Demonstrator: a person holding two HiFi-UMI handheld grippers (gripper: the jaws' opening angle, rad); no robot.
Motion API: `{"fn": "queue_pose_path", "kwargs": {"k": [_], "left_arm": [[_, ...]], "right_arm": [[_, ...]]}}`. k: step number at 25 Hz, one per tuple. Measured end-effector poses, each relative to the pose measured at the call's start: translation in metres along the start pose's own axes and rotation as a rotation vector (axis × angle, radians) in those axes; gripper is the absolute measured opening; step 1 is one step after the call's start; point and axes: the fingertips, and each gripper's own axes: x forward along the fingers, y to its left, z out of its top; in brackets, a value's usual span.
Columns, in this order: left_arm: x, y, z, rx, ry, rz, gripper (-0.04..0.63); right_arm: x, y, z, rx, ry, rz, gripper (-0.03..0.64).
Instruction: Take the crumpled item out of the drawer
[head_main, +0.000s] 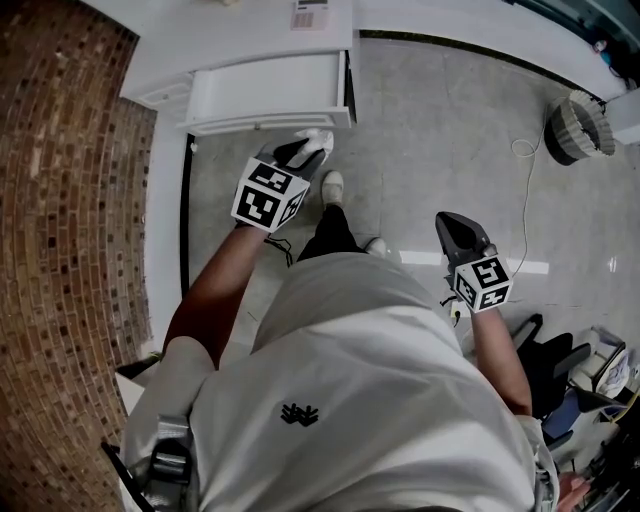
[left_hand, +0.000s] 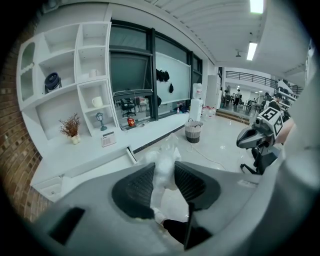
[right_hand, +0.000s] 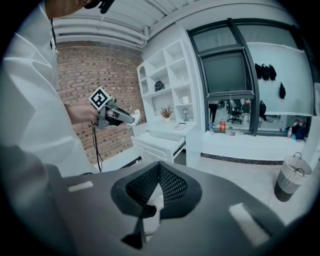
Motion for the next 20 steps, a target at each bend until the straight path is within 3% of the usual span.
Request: {"fn": "queue_pose_path", "kwargs": {"k": [20], "left_arm": [[-0.022, -0.028, 0.018, 0.038, -0.011, -0.027, 0.127]], "right_arm": [[0.002, 0.005, 0.002, -0.001, -0.026, 0.034, 0.012]]}}
